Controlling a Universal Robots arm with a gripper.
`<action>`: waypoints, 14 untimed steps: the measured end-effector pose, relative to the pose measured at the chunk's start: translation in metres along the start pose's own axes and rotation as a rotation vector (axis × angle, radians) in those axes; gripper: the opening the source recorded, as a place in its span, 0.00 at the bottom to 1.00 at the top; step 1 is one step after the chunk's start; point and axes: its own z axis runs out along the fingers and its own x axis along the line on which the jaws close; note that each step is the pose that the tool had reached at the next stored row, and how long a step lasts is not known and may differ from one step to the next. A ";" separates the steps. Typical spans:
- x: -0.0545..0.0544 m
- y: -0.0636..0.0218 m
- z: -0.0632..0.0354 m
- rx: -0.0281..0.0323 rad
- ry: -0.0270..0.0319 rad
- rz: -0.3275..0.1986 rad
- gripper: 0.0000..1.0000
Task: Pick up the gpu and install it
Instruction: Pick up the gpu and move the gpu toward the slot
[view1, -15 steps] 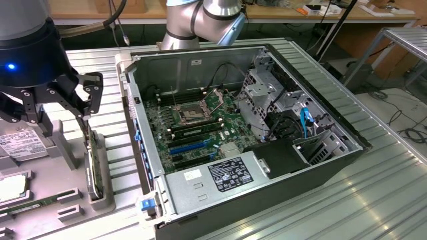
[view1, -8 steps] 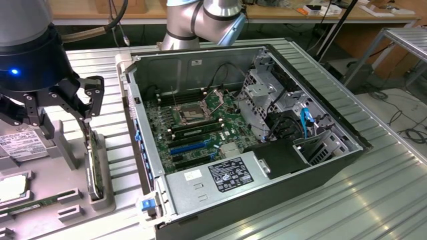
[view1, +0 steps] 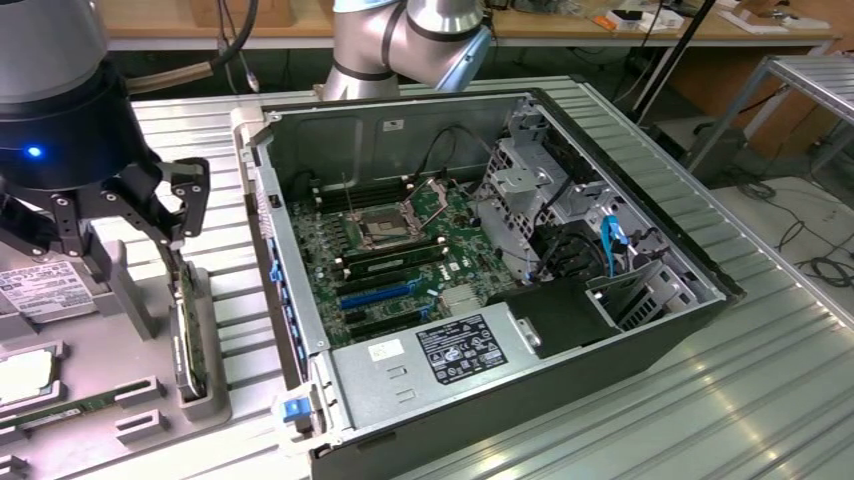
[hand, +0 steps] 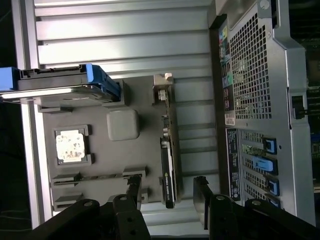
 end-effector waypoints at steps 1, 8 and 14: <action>0.000 0.0000 0.0006 0.0000 0.0000 0.000 0.54; 0.000 -0.0002 0.0049 0.0000 0.0001 0.000 0.54; 0.000 -0.0004 0.0100 0.0000 0.0000 0.000 0.54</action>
